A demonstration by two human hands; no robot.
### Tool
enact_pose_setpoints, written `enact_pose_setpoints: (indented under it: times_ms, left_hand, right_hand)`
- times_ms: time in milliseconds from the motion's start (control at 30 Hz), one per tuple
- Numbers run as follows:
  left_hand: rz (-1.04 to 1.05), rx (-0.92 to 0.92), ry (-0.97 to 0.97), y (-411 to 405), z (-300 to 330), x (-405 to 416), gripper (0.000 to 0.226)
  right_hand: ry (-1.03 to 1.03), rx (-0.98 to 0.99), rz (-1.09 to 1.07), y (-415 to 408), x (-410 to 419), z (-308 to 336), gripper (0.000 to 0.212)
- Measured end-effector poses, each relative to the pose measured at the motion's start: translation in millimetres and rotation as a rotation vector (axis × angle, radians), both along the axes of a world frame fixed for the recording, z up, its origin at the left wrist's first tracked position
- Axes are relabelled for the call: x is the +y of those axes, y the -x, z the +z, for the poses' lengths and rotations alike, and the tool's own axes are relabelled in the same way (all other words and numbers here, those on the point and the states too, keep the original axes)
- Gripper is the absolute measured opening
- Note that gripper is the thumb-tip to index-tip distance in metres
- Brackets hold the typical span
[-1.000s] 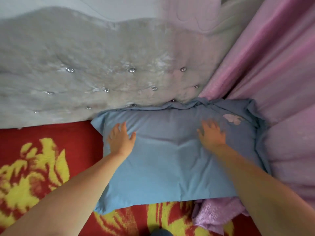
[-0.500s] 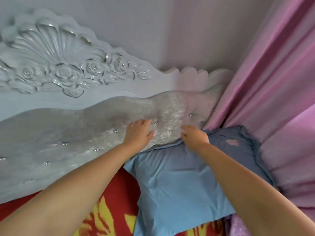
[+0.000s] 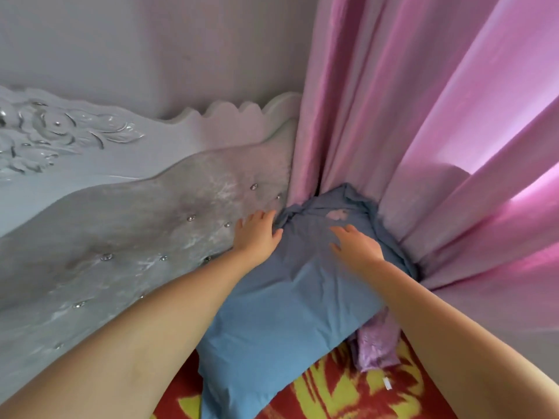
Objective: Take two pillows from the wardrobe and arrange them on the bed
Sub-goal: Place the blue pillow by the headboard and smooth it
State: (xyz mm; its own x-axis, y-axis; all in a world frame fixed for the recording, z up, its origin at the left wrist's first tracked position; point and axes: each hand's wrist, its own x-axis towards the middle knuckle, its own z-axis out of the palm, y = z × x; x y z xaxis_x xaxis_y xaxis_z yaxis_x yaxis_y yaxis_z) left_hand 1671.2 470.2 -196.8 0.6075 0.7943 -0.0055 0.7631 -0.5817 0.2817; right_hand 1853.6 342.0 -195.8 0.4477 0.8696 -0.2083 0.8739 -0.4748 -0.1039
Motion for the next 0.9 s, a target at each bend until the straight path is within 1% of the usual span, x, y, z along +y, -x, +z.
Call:
enact_pose_setpoints:
  times_ms: [133, 267, 367, 467, 600, 767, 900]
  left_hand:
    - [0.036, -0.016, -0.028, 2, 15, -19, 0.046]
    - [0.175, -0.069, -0.088, 29, 53, -6, 0.047]
    - [0.268, -0.092, -0.094, 61, 69, 2, 0.046]
    - [0.304, -0.083, -0.067, 98, 69, -3, 0.046]
    - [0.292, -0.054, -0.05, 157, 63, -14, 0.044]
    - [0.2, -0.073, -0.078, 240, 67, -5, 0.046]
    - [0.138, -0.065, -0.117, 289, 65, 3, 0.045]
  right_hand:
    - [0.01, -0.012, 0.084, -18, -2, 22, 0.042]
    - [-0.056, -0.034, 0.209, -11, 25, 59, 0.042]
    - [-0.079, -0.036, 0.266, 14, 45, 77, 0.039]
    - [-0.094, -0.007, 0.306, 56, 56, 79, 0.037]
    - [-0.084, 0.001, 0.329, 124, 56, 70, 0.041]
    - [-0.175, -0.016, 0.253, 204, 54, 68, 0.038]
    - [-0.166, -0.023, 0.215, 249, 44, 64, 0.041]
